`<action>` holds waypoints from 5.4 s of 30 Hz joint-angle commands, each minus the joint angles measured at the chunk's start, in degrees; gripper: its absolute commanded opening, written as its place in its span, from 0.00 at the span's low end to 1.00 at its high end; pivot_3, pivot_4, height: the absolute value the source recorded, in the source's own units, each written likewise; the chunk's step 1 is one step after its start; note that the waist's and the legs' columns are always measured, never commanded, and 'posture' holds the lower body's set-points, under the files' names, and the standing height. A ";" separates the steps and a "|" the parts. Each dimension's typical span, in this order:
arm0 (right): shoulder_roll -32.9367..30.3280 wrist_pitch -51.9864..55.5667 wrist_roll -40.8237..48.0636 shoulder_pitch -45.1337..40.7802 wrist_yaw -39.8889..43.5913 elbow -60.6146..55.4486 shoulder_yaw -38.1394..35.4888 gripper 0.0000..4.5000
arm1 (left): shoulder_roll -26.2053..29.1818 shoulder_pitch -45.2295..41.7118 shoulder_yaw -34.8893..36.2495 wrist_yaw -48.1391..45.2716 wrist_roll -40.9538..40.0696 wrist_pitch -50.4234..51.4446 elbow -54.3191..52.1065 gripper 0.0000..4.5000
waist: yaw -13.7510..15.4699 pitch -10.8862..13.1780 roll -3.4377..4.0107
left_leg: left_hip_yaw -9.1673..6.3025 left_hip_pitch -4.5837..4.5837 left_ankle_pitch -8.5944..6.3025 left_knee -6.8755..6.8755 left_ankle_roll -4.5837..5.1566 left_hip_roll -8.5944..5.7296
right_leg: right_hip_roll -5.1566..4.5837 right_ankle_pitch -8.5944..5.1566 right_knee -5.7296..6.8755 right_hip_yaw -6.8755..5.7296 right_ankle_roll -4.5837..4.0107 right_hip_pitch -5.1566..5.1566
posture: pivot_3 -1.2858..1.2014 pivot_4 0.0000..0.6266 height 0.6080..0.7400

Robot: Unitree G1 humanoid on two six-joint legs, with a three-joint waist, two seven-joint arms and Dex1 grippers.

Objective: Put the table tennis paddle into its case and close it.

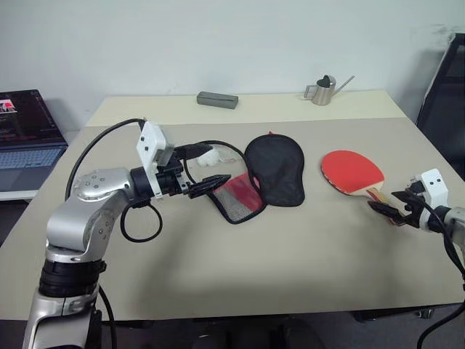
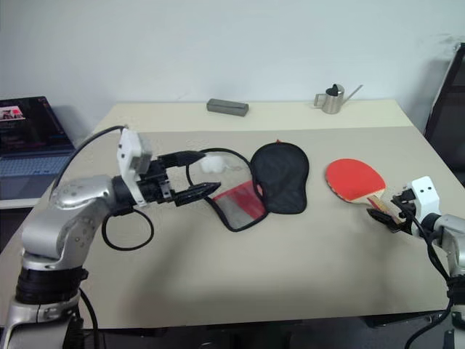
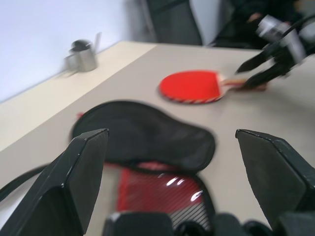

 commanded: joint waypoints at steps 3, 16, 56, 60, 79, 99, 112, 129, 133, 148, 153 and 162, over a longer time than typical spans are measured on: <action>-1.01 -4.38 -0.85 -3.20 0.78 4.34 0.18 0.99 | -1.16 -5.06 -2.18 -1.29 -0.49 -0.21 2.46 1.00 | 0.00 0.00 0.00 | 0.00 0.00 0.01 0.02 -0.02 -0.01 | 0.00 0.00 -0.01 -0.02 0.00 0.02 | 0.52 0.24 1.00; 0.90 -9.62 -2.61 -6.31 1.64 12.68 3.28 0.99 | -4.76 -7.44 -8.22 -4.72 4.43 -5.79 8.32 1.00 | -0.05 0.01 -0.01 | 0.01 -0.01 0.10 0.02 -0.17 -0.02 | 0.00 0.01 -0.04 0.00 0.02 0.02 | 0.52 0.24 1.00; 13.12 17.56 6.94 -9.92 -17.94 -28.49 3.31 0.26 | 5.37 5.14 7.38 -0.03 7.29 -10.78 12.23 1.00 | -0.38 0.16 -0.23 | -0.18 -0.06 0.06 -0.01 -0.07 0.00 | -0.03 0.14 -0.08 0.17 0.15 -0.12 | 0.52 0.24 1.00; 19.30 22.34 5.01 -12.26 -24.38 -30.68 7.51 0.26 | 5.48 5.54 7.67 0.13 7.34 -11.42 12.34 1.00 | -0.38 0.16 -0.23 | -0.19 -0.05 0.06 -0.01 -0.06 0.00 | -0.03 0.14 -0.06 0.18 0.15 -0.13 | 0.52 0.24 1.00; 33.58 14.61 -6.90 -19.15 -36.50 -14.61 16.47 0.26 | 4.64 7.98 8.29 1.91 6.99 -13.01 10.58 1.00 | -0.82 0.16 -0.23 | -0.11 -0.17 0.10 -0.06 -0.14 -0.01 | -0.03 0.14 -0.01 0.22 0.14 -0.41 | 0.52 0.24 1.00; 36.75 9.64 -10.35 -22.84 -36.77 -4.70 16.72 0.26 | 4.32 8.58 8.22 2.21 6.83 -13.18 10.10 1.00 | -1.02 0.16 -0.23 | -0.10 -0.16 0.10 -0.05 -0.13 0.00 | -0.02 0.15 0.03 0.23 0.14 -0.43 | 0.52 0.24 1.00; 38.15 10.36 -10.90 -22.53 -36.29 -4.96 17.51 0.34 | 4.14 8.30 7.83 2.66 6.79 -13.21 10.12 1.00 | -1.07 0.16 -0.23 | -0.09 -0.16 0.10 -0.06 -0.13 0.00 | -0.02 0.15 0.03 0.25 0.13 -0.45 | 0.52 0.24 1.00; 38.09 10.54 -10.67 -21.41 -36.62 -6.78 17.43 0.99 | 4.18 8.37 8.04 2.63 6.66 -13.16 10.14 1.00 | -1.06 0.16 -0.23 | -0.09 -0.16 0.10 -0.06 -0.13 0.00 | -0.02 0.15 0.04 0.25 0.13 -0.45 | 0.52 0.24 1.00; 38.22 9.94 -10.73 -20.75 -35.76 -7.70 17.83 0.99 | 4.22 8.39 8.07 2.66 6.64 -13.09 10.03 1.00 | -1.06 0.16 -0.23 | -0.10 -0.16 0.10 -0.05 -0.13 0.00 | -0.02 0.15 0.05 0.24 0.13 -0.45 | 0.52 0.24 1.00; 38.55 8.37 -11.62 -19.08 -34.13 -6.31 18.49 0.99 | 4.39 8.48 8.13 2.67 6.61 -12.91 9.88 1.00 | -1.06 0.16 -0.23 | -0.10 -0.16 0.10 -0.06 -0.14 0.00 | -0.02 0.15 0.05 0.25 0.13 -0.46 | 0.52 0.24 1.00; 39.08 7.97 -9.39 -18.65 -32.54 -9.48 17.03 0.99 | 4.24 8.41 8.19 3.28 7.06 -13.12 10.41 1.00 | -1.06 0.16 -0.23 | -0.10 -0.16 0.10 -0.06 -0.14 0.00 | -0.02 0.15 0.05 0.25 0.13 -0.46 | 0.52 0.24 1.00; 30.32 15.73 -0.58 -12.49 -20.38 -27.18 15.28 0.99 | 3.30 7.62 8.46 9.16 11.90 -17.09 16.01 1.00 | -0.75 0.14 -0.25 | -0.15 -0.16 0.04 -0.05 -0.03 0.00 | -0.02 0.15 0.00 0.20 0.14 -0.42 | 0.52 0.24 1.00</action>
